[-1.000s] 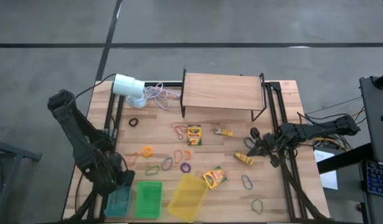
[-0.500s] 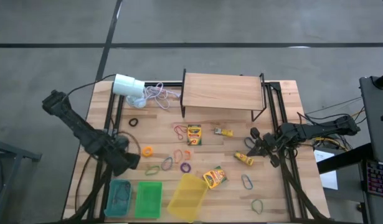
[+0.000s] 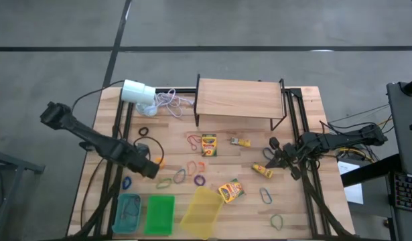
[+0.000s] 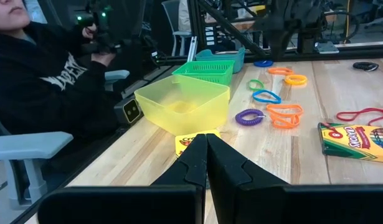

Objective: Pick & Place Office Desk Supplies
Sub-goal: Put the orange rubberband into the blue bin

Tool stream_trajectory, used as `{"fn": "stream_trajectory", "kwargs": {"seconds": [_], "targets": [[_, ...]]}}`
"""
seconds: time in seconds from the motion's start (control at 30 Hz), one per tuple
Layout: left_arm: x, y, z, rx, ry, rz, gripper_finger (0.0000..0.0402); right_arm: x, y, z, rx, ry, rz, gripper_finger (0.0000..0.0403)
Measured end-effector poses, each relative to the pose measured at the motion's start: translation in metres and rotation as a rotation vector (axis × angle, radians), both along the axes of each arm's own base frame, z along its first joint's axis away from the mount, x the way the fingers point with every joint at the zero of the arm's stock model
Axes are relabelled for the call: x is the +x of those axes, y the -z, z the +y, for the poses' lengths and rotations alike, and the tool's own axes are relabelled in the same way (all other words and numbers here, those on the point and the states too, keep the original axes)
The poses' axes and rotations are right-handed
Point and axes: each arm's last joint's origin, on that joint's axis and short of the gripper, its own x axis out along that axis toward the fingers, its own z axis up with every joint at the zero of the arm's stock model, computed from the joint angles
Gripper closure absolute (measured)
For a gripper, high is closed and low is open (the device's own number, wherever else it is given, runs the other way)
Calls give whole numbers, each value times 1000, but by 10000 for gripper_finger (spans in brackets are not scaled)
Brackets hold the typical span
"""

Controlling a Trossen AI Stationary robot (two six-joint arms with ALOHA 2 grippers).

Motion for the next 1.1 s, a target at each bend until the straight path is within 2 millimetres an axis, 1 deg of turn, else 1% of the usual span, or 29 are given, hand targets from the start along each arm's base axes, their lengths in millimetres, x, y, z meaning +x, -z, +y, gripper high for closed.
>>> {"fn": "stream_trajectory", "kwargs": {"seconds": [0.2, 0.33, 0.63, 0.77, 0.9, 1.1], "targets": [[-5, 26, 0, -84, -20, -9, 252, 0, 0, 0, 0, 0, 0, 394], [-9, 36, 2, -98, -36, 7, 252, 0, 0, 0, 0, 0, 0, 394], [-10, 38, 2, -94, -36, 9, 252, 0, 0, 0, 0, 0, 0, 394], [-14, 45, 4, -85, -38, 17, 256, 0, 0, 0, 0, 0, 0, 394], [-16, 50, 5, -92, -36, 15, 268, 0, 0, 0, 0, 0, 0, 394], [-15, 49, 5, -88, -20, 14, 295, 0, 0, 0, 0, 0, 0, 394]]}}
